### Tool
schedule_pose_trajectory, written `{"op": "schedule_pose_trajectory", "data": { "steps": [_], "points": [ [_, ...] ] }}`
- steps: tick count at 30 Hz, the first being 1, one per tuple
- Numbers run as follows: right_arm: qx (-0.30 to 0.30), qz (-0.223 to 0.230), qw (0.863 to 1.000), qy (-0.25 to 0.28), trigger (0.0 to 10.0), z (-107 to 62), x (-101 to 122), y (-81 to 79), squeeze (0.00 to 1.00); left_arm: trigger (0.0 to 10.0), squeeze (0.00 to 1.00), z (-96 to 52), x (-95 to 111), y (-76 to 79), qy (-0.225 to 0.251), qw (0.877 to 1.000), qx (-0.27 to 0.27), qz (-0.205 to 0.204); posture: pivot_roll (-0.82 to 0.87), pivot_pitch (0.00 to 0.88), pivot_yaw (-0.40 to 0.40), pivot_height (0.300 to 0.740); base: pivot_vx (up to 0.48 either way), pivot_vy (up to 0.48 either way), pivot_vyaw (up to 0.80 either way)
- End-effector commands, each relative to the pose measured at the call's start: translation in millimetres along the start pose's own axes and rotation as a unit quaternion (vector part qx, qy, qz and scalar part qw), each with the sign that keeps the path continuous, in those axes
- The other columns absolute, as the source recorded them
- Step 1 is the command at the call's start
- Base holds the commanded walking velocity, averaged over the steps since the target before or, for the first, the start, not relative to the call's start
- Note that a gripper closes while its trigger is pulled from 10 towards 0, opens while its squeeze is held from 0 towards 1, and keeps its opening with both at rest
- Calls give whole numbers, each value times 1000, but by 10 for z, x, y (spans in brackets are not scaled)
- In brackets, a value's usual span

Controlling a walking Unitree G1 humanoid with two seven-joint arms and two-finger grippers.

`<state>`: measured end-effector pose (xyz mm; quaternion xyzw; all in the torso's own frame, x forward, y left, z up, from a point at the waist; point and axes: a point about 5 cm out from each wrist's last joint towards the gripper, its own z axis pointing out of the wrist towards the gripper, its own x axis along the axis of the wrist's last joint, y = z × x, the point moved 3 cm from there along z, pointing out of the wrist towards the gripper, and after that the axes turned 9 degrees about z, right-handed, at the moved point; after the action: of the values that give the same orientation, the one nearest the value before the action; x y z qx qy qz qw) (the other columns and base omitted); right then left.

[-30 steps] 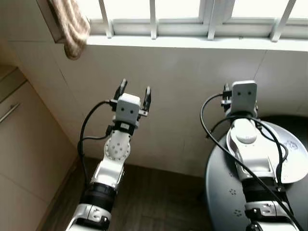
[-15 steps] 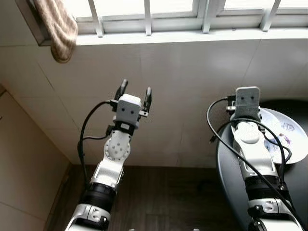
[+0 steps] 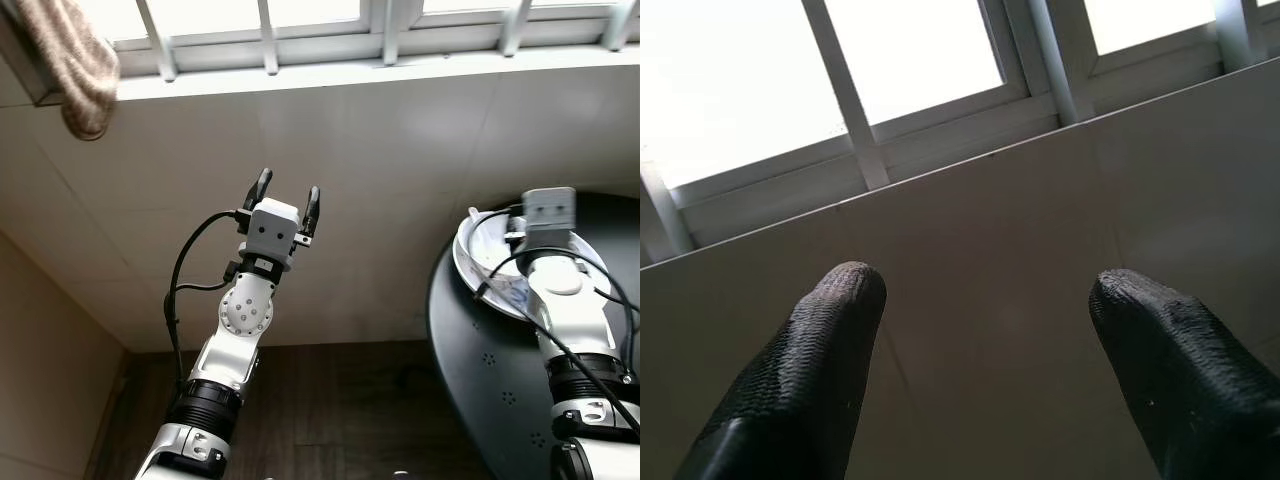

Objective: Kitchen organization

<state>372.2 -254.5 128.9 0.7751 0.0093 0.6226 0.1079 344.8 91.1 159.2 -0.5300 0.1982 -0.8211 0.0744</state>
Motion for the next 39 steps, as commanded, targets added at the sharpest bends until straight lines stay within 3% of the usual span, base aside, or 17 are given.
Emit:
{"op": "schedule_pose_trajectory", "data": {
  "steps": [1,4,8,11,15,18,20,23,30,35,39],
  "points": [
    [19,-4,1000,7,10000,30,69,44,0,10000,0,24,-15,-16,-5,1000,-2,6,-183,0,59,740,0,0,0],
    [43,-29,999,-11,10000,47,37,115,0,10000,0,22,-22,-17,-6,1000,-2,6,-183,0,56,740,0,0,0],
    [12,-37,999,-22,10000,86,54,338,0,10000,0,10,-31,-15,-7,1000,-1,7,-181,0,48,740,0,0,0],
    [22,-47,998,-28,10000,94,34,358,0,10000,0,5,-32,-12,-8,1000,1,6,-179,0,46,740,0,0,0],
    [42,-23,998,-40,10000,95,-19,336,0,10000,0,0,-36,-13,-9,1000,1,6,-179,0,46,740,0,0,0],
    [89,29,994,-51,10000,89,-87,263,0,10000,0,3,-37,-23,-10,1000,1,7,-176,0,50,740,0,0,0],
    [102,30,993,-56,10000,81,-119,247,0,10000,0,3,-37,-25,-10,1000,1,8,-177,0,52,740,0,0,0],
    [74,13,995,-70,10000,88,-170,392,0,10000,0,4,-38,-27,-10,1000,0,8,-178,0,53,740,0,0,0],
    [60,49,993,-89,10000,72,-205,599,0,10000,0,10,-48,-19,-13,1000,-2,10,-179,0,54,740,0,0,0],
    [109,71,986,-101,10000,39,-264,587,0,10000,0,11,-50,-25,-14,1000,-2,11,-177,0,56,740,0,0,0],
    [109,71,986,-101,10000,39,-264,587,0,10000,0,11,-50,-25,-14,1000,-2,11,-177,0,56,740,0,0,0]
  ]
}}
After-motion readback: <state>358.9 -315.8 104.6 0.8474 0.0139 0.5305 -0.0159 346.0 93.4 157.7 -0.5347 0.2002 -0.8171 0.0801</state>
